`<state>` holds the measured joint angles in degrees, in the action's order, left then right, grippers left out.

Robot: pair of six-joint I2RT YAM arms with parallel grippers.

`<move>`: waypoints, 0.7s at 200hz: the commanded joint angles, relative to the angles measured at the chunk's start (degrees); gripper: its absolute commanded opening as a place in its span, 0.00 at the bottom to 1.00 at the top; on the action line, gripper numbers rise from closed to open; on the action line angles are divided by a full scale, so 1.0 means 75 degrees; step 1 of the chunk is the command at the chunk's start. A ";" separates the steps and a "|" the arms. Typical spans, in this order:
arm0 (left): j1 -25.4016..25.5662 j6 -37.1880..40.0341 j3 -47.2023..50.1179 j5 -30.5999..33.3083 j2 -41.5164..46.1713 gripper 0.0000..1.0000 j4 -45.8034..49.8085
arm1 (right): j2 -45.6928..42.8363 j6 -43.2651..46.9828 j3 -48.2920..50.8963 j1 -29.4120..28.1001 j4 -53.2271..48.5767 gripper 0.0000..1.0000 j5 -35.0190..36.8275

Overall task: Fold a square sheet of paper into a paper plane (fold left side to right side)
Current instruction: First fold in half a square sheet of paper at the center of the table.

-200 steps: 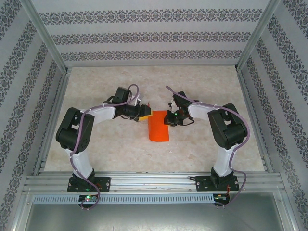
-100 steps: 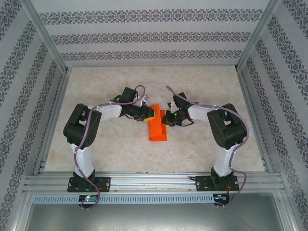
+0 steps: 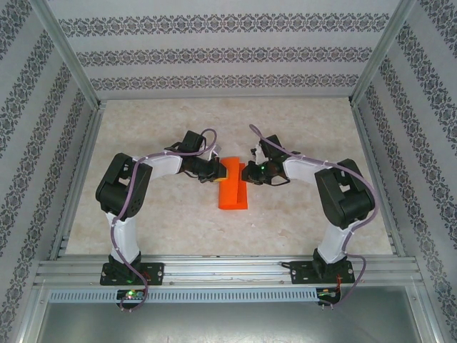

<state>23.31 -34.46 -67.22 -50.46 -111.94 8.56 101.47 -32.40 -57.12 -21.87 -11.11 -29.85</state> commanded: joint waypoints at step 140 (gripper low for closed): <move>0.0154 0.0142 -0.0319 0.0100 -0.0133 0.09 0.0254 | 0.0257 -0.1529 0.0714 -0.0283 0.2598 0.28 -0.1958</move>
<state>23.79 -34.48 -68.18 -50.28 -111.94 8.69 102.65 -42.70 -51.05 -23.53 6.31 -43.24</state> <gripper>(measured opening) 0.088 0.353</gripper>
